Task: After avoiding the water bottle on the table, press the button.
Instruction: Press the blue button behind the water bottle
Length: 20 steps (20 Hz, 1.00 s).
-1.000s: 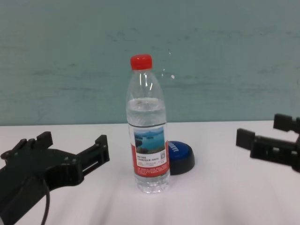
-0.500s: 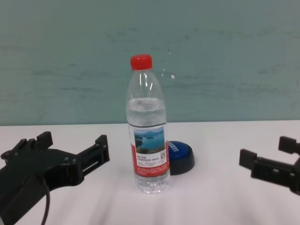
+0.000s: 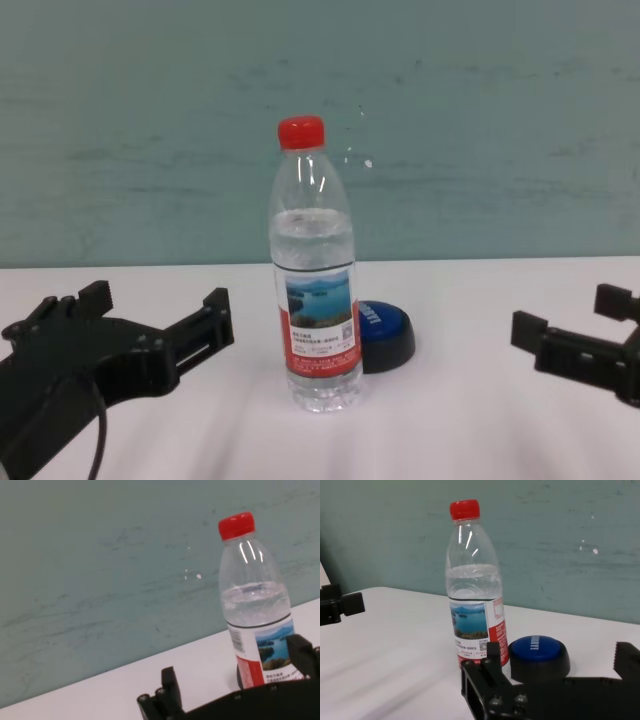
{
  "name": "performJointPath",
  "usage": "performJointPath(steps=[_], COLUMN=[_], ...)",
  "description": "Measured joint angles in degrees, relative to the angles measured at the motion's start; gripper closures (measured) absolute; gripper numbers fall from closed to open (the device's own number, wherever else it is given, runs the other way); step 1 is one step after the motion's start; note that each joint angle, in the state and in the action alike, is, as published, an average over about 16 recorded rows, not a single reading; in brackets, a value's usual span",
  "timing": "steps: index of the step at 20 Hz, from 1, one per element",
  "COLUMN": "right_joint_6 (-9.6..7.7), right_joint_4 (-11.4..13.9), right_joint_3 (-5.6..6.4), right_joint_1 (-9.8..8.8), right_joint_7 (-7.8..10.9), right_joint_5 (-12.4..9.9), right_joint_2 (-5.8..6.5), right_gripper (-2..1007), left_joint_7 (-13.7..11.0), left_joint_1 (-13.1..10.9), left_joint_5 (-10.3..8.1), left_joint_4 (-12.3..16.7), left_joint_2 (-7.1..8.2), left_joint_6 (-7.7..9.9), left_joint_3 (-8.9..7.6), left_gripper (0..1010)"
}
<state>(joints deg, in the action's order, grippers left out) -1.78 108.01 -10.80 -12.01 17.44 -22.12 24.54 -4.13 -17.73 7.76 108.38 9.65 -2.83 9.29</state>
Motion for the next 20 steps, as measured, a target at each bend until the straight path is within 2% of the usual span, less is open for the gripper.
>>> performJointPath(steps=[10,20], right_joint_6=[0.44,0.47], right_joint_4=[-1.22,-1.34], right_joint_3=[0.65,0.76], right_joint_1=[0.56,0.63], right_joint_7=[0.26,0.24], right_joint_5=[0.11,0.17], right_joint_2=[0.88,0.96], right_gripper=[1,1], left_joint_7=[0.0,0.0], left_joint_1=[0.0,0.0], left_joint_5=[0.0,0.0], left_joint_4=[0.0,0.0], left_joint_2=[0.0,0.0], left_joint_6=[0.0,0.0], left_joint_3=[0.0,0.0], left_gripper=[10,10])
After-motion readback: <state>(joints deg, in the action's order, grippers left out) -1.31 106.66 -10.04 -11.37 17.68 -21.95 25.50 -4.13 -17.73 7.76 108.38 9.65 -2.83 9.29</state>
